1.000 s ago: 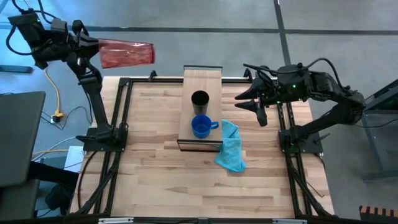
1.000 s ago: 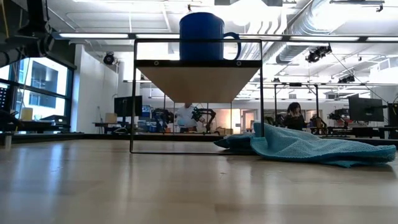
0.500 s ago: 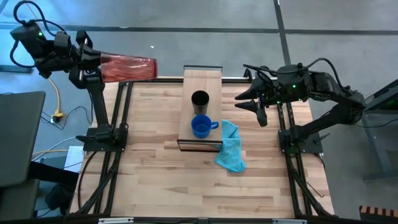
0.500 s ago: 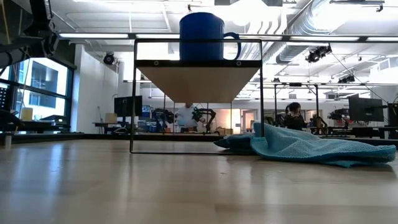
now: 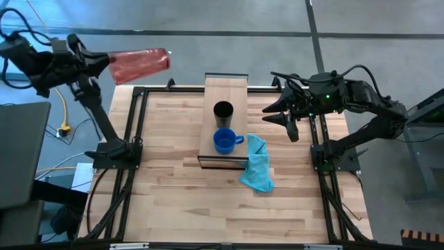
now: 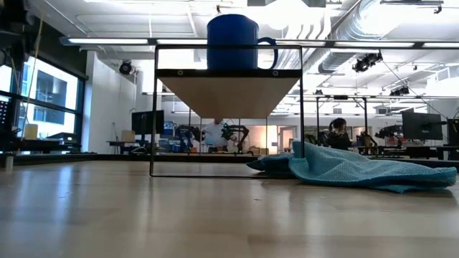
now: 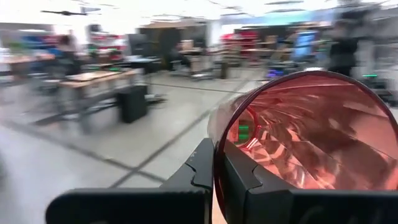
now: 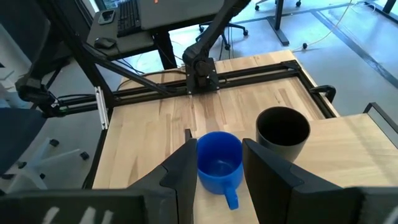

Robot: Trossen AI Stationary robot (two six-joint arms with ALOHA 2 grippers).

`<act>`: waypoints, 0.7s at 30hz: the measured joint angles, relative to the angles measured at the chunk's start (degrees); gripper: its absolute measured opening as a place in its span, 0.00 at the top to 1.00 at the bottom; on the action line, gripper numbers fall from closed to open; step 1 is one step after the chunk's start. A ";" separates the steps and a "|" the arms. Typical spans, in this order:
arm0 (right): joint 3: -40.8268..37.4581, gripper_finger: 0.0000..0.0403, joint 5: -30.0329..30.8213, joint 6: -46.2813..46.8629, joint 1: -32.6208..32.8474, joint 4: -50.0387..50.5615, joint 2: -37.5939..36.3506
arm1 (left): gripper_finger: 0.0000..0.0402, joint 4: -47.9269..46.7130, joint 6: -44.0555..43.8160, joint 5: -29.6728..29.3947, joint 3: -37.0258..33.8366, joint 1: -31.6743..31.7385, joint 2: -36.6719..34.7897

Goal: Stack small to large cups/mugs on shelf
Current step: Put the red glass cup on the shelf

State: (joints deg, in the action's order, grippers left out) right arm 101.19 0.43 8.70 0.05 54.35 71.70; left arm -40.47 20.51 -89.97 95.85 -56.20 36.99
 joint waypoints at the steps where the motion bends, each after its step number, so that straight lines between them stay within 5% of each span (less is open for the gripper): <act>1: 0.00 0.71 0.00 -0.20 0.00 -0.01 0.00 | 1.00 -0.02 -0.02 -0.02 0.00 2.46 0.38; 21: 0.00 0.71 0.00 -1.68 0.00 0.31 0.04 | 1.00 0.03 -6.05 -0.03 0.00 41.43 8.43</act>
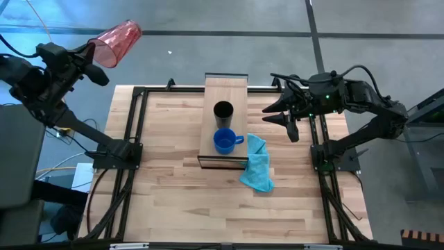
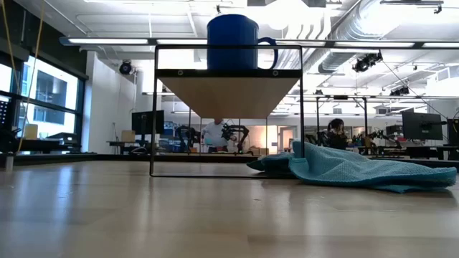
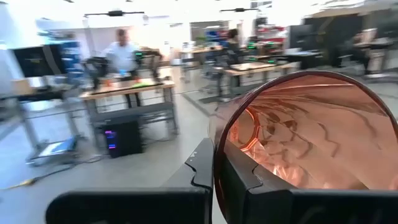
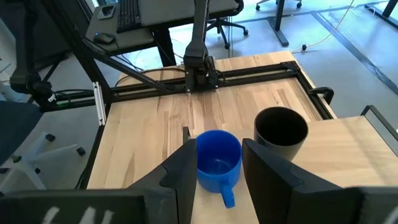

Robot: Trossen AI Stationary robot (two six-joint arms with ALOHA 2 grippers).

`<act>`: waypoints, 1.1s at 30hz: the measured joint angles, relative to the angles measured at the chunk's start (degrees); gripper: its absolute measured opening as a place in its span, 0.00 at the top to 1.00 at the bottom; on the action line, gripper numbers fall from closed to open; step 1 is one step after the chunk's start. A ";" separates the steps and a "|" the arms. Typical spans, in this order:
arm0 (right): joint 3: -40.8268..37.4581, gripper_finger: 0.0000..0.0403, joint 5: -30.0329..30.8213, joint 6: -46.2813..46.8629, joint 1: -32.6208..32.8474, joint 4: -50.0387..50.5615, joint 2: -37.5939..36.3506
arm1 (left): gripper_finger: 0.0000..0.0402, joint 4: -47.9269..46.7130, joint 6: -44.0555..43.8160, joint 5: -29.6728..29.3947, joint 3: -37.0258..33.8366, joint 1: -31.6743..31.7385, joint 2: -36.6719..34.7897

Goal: Stack small to large cups/mugs on shelf
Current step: Put the red glass cup on the shelf

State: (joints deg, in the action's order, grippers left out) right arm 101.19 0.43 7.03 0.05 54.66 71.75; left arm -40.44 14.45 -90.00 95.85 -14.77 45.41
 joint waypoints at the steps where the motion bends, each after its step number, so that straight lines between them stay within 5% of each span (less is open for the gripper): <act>1: 0.00 0.71 0.00 0.00 0.00 0.30 0.00 | 1.00 0.02 -0.17 -0.02 0.00 1.41 0.62; 12: 0.00 0.71 0.01 -0.01 0.55 3.06 0.00 | 1.00 -0.05 -6.30 0.00 0.00 17.91 7.96; 19: 0.00 0.71 0.00 -1.07 2.82 3.21 0.00 | 1.00 -0.05 -7.38 1.94 0.00 22.90 13.68; 33: 0.00 0.71 0.04 0.55 6.89 4.04 0.00 | 1.00 0.88 -14.53 29.79 0.01 37.08 23.59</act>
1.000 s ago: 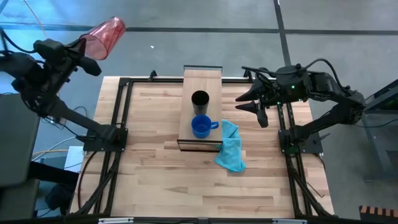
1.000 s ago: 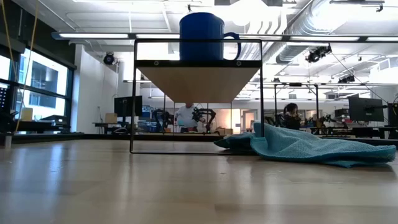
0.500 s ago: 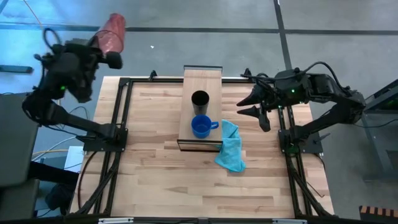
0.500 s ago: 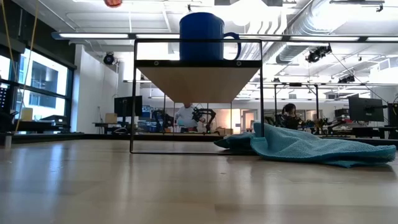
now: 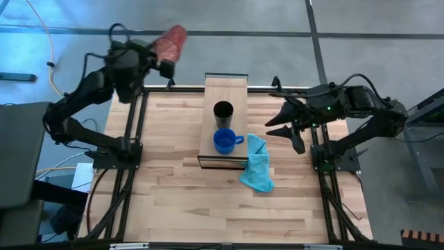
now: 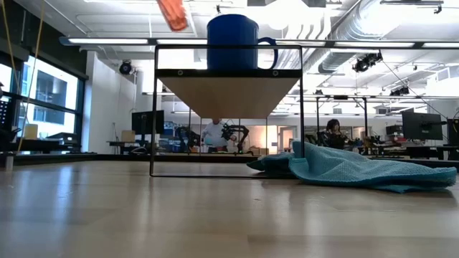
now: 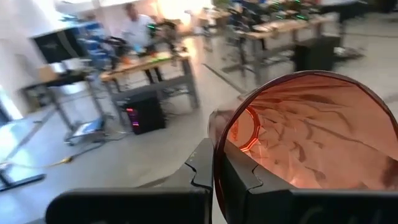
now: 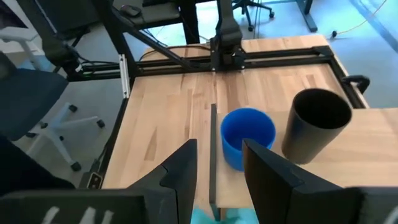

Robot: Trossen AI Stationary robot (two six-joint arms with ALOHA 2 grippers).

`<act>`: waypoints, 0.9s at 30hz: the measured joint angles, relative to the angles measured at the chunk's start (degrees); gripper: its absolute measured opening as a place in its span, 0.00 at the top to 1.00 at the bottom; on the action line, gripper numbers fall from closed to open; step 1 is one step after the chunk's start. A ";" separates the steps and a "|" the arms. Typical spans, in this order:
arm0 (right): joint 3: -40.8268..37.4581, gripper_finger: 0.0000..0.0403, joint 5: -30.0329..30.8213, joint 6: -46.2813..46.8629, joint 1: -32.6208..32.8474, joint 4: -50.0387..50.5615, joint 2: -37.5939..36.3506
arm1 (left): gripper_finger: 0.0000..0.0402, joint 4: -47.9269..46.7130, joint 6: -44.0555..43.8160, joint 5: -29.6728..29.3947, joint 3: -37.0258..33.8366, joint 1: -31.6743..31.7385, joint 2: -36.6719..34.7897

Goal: Stack small to large cups/mugs on shelf
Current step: Put the red glass cup on the shelf

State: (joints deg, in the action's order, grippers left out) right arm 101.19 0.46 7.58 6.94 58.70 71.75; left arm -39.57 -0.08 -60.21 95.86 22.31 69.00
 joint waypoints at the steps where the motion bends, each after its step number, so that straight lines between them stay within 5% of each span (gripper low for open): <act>1: 0.00 0.71 0.23 0.22 0.42 0.29 0.00 | 1.00 0.25 -0.03 2.37 -0.01 0.94 0.59; 27: 0.00 0.71 6.66 4.46 5.57 2.11 0.00 | 1.00 7.00 11.79 59.80 0.01 28.88 6.10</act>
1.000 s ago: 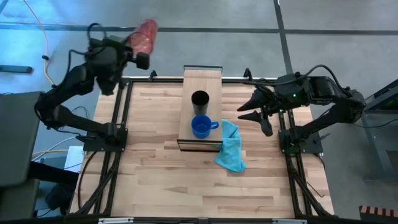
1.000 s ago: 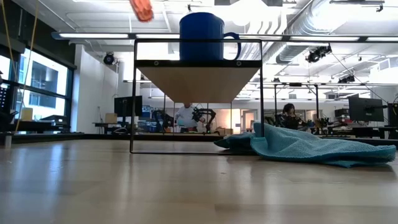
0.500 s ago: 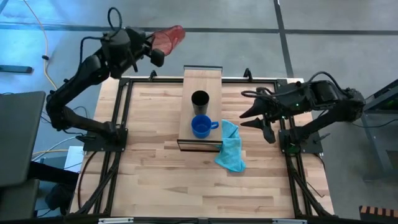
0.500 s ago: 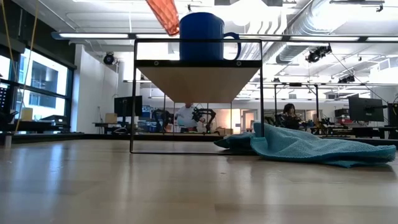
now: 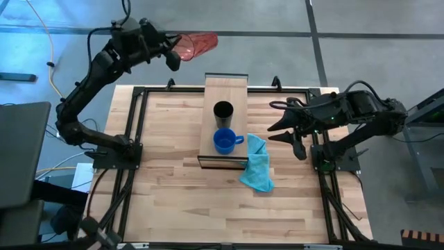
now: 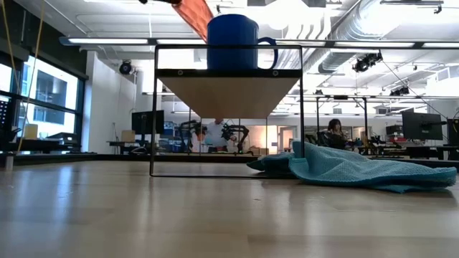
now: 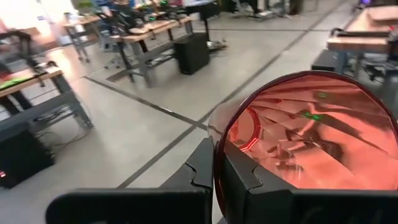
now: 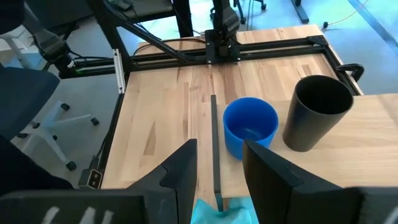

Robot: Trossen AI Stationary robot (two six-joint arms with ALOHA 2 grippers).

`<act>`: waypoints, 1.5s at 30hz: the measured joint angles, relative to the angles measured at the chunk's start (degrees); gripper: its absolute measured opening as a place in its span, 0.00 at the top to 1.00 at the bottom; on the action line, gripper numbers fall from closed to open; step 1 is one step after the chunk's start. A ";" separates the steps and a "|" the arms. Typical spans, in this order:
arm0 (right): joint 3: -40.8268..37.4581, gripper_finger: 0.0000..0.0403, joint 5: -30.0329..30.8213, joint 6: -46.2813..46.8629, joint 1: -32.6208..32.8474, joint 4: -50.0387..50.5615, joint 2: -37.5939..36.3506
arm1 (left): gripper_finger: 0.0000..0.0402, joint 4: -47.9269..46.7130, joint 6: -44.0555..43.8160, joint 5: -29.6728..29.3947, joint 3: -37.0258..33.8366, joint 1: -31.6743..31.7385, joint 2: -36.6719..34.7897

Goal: Stack small to large cups/mugs on shelf
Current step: Put the red glass cup on the shelf

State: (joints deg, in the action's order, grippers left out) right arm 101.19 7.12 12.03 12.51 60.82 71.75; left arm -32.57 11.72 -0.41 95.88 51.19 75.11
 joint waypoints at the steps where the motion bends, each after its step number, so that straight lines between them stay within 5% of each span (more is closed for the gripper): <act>1: 0.00 0.71 0.47 0.07 0.00 0.00 0.00 | 1.00 -0.01 0.63 1.70 0.00 0.80 0.41; 21: 0.00 0.71 6.64 4.66 -0.05 -0.04 0.00 | 1.00 -3.75 8.58 26.65 4.90 7.66 12.24; 32: 0.00 0.71 6.77 4.38 -1.66 -0.02 -0.01 | 1.00 -16.93 15.98 28.64 18.33 7.68 19.73; 45: 0.00 0.71 6.72 2.93 -1.66 0.22 0.00 | 1.00 -21.49 17.63 31.48 20.79 7.55 22.47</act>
State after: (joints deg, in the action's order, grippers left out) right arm 101.19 13.85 14.96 10.85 61.04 71.75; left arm -54.06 29.35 31.07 116.66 58.74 97.58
